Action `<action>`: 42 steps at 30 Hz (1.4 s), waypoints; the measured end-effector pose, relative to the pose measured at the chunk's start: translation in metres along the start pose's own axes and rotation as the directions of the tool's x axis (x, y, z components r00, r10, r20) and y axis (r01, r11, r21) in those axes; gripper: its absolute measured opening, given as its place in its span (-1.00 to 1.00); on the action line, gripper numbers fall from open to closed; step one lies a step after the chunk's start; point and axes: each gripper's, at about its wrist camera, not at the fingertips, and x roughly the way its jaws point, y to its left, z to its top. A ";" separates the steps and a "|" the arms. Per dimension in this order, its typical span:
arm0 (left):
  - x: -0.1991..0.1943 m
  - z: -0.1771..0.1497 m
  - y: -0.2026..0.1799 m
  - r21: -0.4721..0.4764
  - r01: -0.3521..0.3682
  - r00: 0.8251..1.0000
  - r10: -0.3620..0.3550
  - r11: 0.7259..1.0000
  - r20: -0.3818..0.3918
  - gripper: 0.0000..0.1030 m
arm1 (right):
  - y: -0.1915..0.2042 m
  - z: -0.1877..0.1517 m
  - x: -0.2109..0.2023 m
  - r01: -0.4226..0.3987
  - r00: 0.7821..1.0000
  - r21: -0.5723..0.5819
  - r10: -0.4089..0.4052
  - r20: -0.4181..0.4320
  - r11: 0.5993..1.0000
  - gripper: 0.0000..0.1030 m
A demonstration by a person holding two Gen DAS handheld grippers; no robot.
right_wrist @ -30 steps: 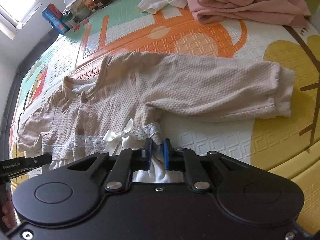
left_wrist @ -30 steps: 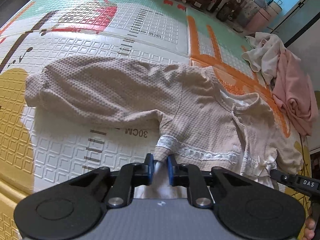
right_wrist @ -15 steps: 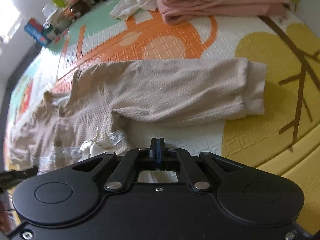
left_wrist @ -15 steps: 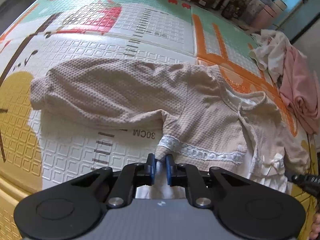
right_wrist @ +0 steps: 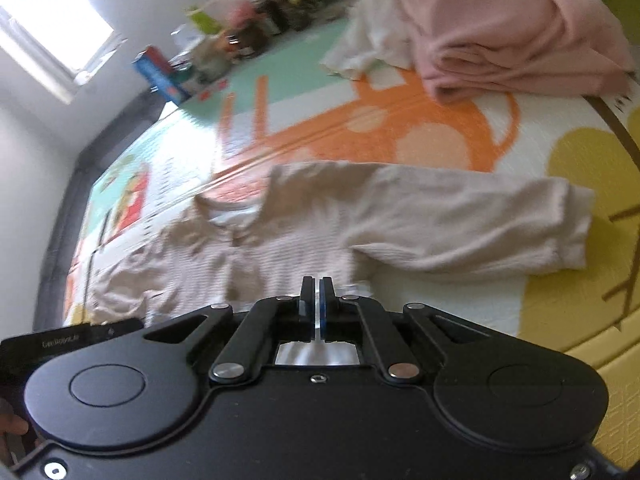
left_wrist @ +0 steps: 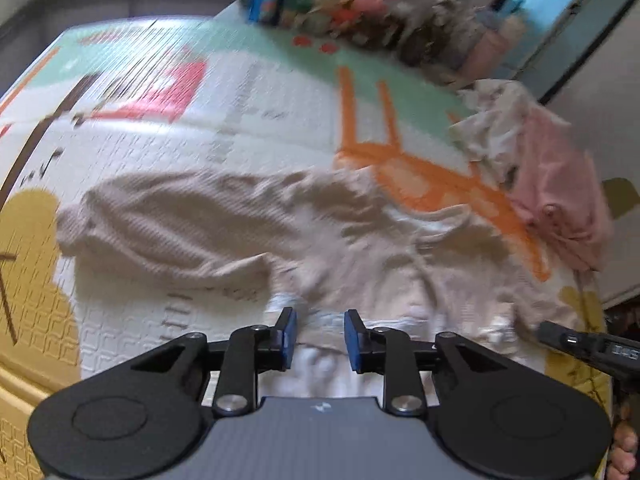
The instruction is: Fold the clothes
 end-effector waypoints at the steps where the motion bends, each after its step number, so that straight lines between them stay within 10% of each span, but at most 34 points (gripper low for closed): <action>1: -0.002 -0.001 -0.006 0.020 0.010 1.000 -0.010 1.000 0.003 -0.34 | 0.005 -0.002 0.000 -0.006 1.000 -0.013 0.006 -0.005 1.000 -0.96; 25: 0.015 -0.079 -0.026 0.121 0.099 0.981 -0.077 0.988 -0.176 -0.26 | 0.019 -0.104 0.023 -0.067 0.966 -0.117 0.035 -0.254 0.991 -0.92; 42: -0.007 -0.060 -0.071 0.212 0.162 0.986 -0.150 0.964 -0.073 -0.25 | 0.080 -0.010 -0.017 -0.081 0.995 -0.220 0.064 -0.081 0.972 -0.92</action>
